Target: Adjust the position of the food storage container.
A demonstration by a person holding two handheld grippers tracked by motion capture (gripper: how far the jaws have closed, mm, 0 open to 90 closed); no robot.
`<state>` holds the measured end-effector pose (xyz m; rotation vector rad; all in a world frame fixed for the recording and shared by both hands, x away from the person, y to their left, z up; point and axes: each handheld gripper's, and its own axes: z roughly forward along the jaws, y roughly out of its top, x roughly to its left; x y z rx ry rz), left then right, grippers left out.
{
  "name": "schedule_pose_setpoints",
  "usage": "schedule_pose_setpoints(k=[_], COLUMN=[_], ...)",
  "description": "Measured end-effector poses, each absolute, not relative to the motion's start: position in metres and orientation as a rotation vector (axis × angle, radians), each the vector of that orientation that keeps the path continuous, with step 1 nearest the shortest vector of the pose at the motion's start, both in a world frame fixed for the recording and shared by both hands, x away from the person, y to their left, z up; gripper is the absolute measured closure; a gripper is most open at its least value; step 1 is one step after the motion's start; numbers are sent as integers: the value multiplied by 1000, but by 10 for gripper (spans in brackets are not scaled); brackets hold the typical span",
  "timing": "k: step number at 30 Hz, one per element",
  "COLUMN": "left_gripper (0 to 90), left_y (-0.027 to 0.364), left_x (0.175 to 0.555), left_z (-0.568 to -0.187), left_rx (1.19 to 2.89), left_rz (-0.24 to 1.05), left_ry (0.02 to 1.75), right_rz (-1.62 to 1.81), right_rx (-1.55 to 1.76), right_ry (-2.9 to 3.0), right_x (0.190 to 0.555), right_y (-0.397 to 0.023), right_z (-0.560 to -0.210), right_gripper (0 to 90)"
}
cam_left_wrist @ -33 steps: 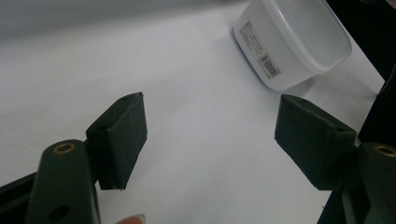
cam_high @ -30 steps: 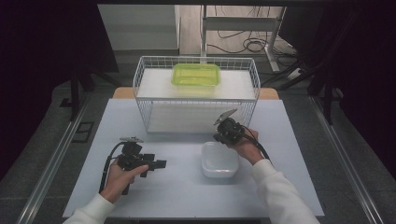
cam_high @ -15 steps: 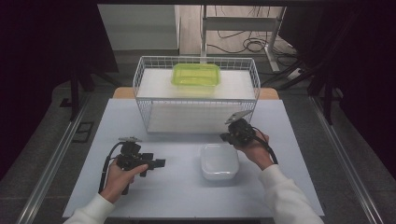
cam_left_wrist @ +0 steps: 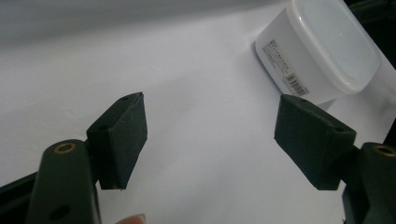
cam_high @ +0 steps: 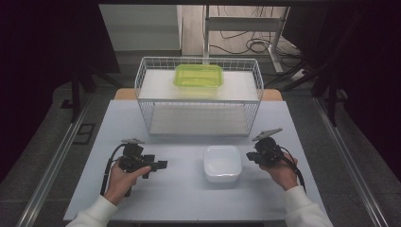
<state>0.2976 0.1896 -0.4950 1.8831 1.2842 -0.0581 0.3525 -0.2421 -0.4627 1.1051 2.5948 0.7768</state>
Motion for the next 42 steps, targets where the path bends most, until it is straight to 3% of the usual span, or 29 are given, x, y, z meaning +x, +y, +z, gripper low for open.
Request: schedule_pose_setpoints(k=[29, 42], left_gripper=[250, 249], left_y=[189, 190], left_x=[292, 291], left_z=[-496, -496], left_rx=[1873, 1868], left_rz=[-62, -61], left_ry=[1303, 1296], right_rz=[781, 816], right_rx=[956, 970], right_ry=[2719, 2694], right_x=[342, 342], right_y=[-171, -178], right_z=[-476, -473], right_gripper=[888, 887])
